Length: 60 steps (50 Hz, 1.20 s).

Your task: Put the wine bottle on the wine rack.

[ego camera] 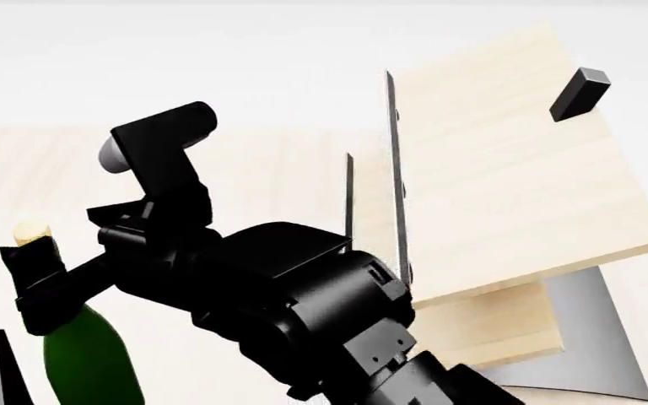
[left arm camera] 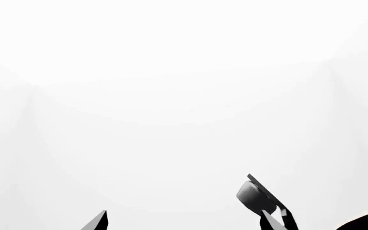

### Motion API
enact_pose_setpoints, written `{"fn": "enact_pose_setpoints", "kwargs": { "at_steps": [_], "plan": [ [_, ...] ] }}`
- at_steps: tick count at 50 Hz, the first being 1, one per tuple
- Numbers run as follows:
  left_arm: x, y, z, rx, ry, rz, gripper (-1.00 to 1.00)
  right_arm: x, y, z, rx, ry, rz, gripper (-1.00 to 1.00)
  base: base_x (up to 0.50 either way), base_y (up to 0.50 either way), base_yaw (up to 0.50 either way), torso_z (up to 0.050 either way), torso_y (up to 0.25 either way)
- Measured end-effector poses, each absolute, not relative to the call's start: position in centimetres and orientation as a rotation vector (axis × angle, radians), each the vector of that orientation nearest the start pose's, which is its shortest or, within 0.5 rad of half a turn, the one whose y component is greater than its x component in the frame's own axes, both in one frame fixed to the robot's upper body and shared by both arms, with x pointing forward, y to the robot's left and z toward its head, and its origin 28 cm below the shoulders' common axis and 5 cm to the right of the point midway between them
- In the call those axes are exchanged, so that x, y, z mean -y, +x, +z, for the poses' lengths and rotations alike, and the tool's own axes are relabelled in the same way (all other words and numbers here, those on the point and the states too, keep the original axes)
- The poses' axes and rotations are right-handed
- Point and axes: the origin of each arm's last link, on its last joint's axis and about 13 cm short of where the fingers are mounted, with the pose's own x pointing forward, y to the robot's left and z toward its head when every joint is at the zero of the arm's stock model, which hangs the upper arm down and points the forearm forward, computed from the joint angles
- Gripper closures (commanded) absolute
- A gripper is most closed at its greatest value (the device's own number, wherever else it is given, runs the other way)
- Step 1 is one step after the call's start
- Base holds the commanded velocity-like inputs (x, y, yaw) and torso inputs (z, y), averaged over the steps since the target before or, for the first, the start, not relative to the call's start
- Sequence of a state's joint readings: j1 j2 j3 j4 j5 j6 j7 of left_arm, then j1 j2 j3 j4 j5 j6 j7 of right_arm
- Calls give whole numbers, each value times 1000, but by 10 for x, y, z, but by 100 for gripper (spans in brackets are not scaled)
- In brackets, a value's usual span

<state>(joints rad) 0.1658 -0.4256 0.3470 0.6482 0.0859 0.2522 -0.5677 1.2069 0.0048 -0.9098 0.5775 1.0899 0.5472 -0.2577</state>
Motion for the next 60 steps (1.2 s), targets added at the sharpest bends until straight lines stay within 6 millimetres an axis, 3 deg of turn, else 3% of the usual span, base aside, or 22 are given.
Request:
{"fn": "enact_pose_setpoints", "kwargs": {
  "at_steps": [14,32,33,53,60],
  "plan": [
    [-198,148,121,704,79,36,-100,-53,361,187,-308,124,1096,-100,0,0,0,0,0],
    [-198,149,121,703,78,38,-100,-54,362,178,-275,138,1040,-100,0,0,0,0,0],
    [-198,149,121,703,78,38,-100,-54,362,177,-274,138,1038,100,0,0,0,0,0],
    [-198,149,120,703,77,35,-100,-51,364,177,-264,147,1005,100,0,0,0,0,0],
    [-197,148,120,703,77,33,-100,-49,362,193,-225,161,1003,100,0,0,0,0,0]
  ]
}}
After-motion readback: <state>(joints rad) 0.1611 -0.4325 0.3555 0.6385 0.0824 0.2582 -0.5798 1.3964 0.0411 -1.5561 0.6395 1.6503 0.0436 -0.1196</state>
